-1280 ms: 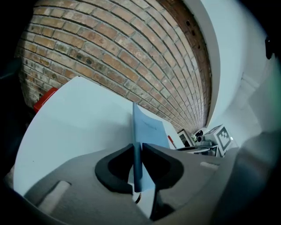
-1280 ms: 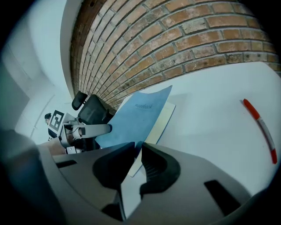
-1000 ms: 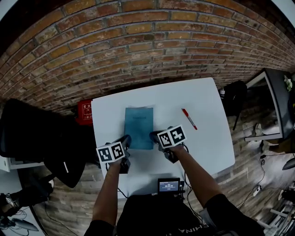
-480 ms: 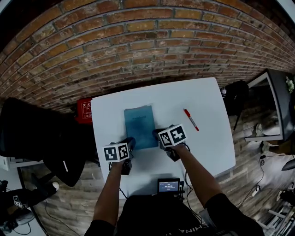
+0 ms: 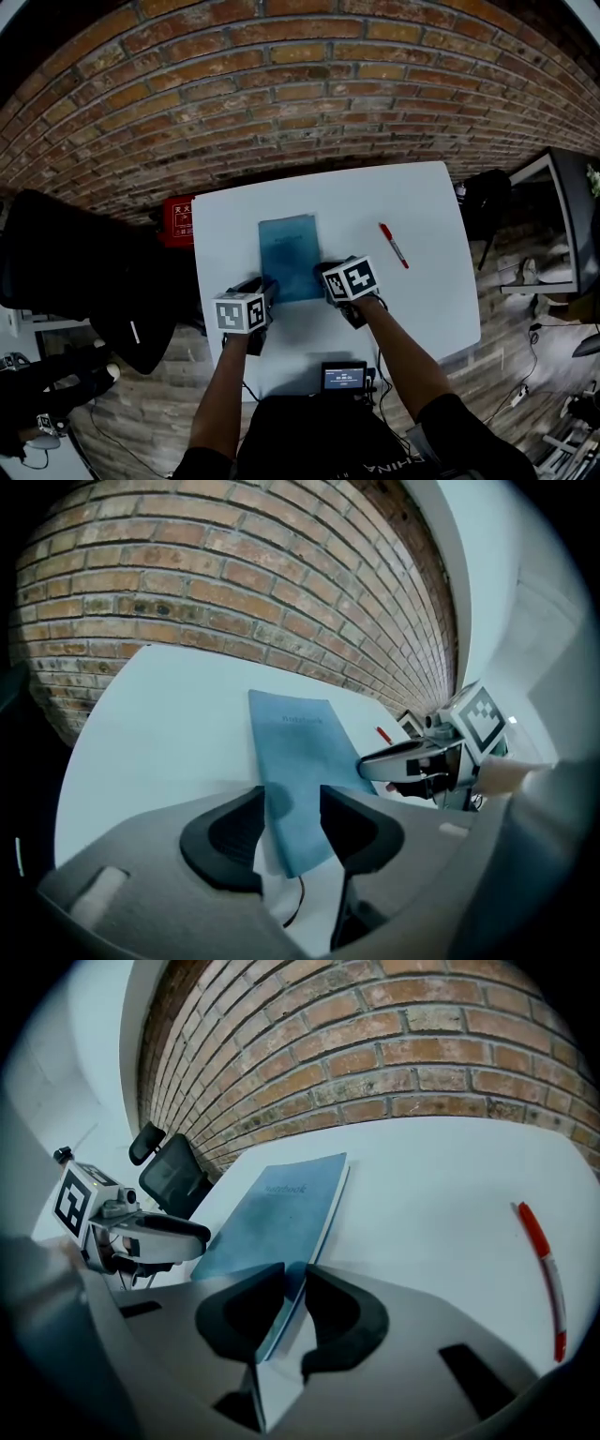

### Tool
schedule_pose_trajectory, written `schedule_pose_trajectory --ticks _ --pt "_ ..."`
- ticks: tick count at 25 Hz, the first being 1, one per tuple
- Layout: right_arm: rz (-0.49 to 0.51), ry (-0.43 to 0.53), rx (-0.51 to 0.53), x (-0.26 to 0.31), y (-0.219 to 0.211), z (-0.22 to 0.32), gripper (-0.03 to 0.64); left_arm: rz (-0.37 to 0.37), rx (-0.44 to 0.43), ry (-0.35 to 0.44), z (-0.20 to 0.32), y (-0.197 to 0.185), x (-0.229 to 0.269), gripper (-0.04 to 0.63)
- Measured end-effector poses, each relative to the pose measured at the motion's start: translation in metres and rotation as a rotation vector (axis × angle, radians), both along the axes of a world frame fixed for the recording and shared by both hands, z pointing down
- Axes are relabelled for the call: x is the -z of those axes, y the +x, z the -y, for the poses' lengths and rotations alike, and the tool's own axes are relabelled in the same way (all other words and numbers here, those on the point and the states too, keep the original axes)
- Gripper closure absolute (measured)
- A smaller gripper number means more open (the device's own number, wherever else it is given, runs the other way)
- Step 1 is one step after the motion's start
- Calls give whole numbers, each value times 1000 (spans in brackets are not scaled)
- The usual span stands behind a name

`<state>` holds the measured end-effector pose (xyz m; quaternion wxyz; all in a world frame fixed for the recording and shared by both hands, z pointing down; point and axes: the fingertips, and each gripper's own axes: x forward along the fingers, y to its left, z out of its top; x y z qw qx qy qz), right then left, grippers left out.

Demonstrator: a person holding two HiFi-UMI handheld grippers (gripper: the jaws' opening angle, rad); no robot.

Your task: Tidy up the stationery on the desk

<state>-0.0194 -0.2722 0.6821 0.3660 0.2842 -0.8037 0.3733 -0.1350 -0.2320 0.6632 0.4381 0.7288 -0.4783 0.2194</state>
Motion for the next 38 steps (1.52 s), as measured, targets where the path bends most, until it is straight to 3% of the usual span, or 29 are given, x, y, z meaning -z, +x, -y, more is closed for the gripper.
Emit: schedule_pose_trajectory --ticks 5,10,14,20,29,38 --pt "-28 54 16 5 2 0 522 -5 -14 26 -4 -1 8 422" --pt "-13 95 18 20 8 -6 515 -27 -44 108 -7 5 28 430" --pt "12 146 20 37 16 -17 528 -28 -49 174 -15 13 45 521" --pt "32 238 -5 65 38 -34 606 -21 -70 248 -34 30 63 581" --pt "38 287 -17 84 74 -61 607 -33 -119 285 -62 61 76 584" --pt "32 303 -56 86 101 -62 607 -42 -165 311 -58 88 86 584"
